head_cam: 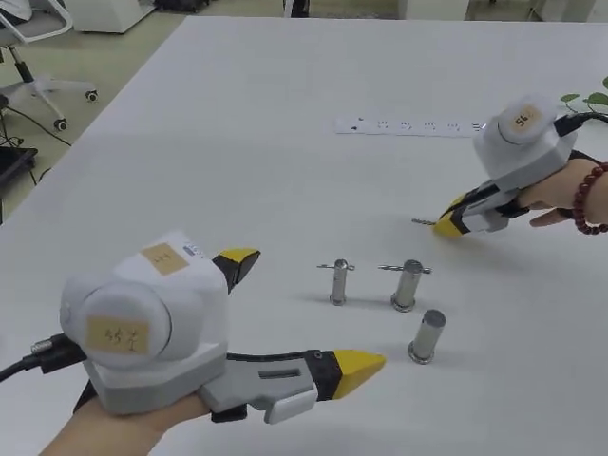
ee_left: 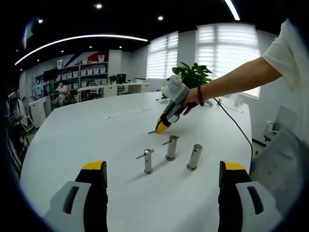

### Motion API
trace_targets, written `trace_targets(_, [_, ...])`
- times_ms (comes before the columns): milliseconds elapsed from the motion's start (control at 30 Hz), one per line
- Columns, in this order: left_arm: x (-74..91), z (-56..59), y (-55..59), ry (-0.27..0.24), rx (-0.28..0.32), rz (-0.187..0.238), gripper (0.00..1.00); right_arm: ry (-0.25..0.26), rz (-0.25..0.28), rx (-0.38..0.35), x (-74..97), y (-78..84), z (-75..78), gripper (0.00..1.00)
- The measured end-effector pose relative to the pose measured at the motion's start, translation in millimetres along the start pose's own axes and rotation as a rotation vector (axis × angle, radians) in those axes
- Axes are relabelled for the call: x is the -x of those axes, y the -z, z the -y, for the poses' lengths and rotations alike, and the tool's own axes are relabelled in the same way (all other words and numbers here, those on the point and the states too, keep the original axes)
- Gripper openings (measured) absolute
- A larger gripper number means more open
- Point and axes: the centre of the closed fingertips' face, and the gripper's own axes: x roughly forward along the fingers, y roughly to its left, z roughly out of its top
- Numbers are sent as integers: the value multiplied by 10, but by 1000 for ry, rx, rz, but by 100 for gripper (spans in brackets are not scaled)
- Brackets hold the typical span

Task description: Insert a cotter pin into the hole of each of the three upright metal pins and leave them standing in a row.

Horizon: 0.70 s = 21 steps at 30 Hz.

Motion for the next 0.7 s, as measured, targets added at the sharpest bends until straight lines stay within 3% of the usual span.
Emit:
trace_targets(267, [1,-7,11,0,11,-3,95,1,-61,45,-17,-7,-6,9])
trace_targets(433, [4,-5,24,0,12,-9,95,9,-76,52,-10,-5,8,5])
trace_targets(700, [7,-10,14,-6,8,-10,96,44,-98,135,-13,-18,21,3])
